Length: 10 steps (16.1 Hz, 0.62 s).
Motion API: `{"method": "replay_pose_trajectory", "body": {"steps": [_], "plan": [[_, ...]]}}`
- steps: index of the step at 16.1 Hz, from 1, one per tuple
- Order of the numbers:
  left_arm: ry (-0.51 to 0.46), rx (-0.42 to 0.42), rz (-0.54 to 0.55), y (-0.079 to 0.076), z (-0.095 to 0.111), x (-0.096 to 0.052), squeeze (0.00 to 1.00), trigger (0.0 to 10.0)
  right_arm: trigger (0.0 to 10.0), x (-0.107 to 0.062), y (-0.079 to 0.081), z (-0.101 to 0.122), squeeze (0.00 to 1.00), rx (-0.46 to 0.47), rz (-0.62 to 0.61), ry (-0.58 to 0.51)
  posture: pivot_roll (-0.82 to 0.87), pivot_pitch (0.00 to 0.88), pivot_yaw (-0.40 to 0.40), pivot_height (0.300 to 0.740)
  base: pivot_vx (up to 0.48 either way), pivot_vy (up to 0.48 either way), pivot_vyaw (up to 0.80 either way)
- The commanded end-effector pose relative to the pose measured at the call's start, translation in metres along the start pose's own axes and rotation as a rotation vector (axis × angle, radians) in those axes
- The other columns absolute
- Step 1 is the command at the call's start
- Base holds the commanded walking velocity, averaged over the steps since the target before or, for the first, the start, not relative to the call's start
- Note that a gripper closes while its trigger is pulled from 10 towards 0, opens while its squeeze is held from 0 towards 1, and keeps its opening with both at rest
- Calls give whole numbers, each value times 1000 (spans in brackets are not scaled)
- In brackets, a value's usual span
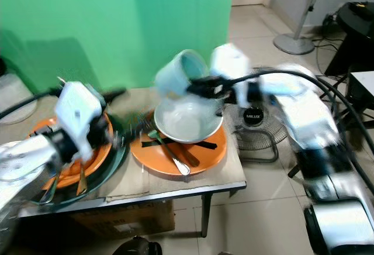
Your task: Setting the table
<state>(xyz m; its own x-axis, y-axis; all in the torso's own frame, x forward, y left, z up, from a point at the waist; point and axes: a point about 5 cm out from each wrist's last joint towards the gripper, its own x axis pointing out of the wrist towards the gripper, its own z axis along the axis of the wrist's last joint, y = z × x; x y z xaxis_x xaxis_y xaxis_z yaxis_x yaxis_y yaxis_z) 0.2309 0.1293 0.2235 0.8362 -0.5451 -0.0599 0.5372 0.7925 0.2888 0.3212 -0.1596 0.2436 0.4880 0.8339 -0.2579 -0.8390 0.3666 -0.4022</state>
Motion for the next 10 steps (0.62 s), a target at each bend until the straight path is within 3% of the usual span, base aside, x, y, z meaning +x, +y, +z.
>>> {"method": "replay_pose_trajectory", "body": {"steps": [1,3,5,6,10], "plan": [[-16,8,79,2,1,1,0,10000,10000,-11,-5,11,0,10,-112,-55,-29,6,78,740,0,0,0],[-42,-27,139,-6,-1,4,0,10000,10000,-26,14,9,0,108,-303,-153,-43,16,83,740,0,0,0],[-41,-22,157,-8,-4,7,0,10000,10000,-29,25,4,0,156,-414,-168,-51,21,89,740,0,0,0],[-37,-20,177,-11,-9,8,0,10000,10000,-34,42,-2,0,219,-537,-175,-65,32,97,740,0,0,-800],[-43,-34,232,-12,-12,8,0,10000,10000,-40,72,-15,0,325,-731,-148,-76,45,101,740,0,0,-800]]}}
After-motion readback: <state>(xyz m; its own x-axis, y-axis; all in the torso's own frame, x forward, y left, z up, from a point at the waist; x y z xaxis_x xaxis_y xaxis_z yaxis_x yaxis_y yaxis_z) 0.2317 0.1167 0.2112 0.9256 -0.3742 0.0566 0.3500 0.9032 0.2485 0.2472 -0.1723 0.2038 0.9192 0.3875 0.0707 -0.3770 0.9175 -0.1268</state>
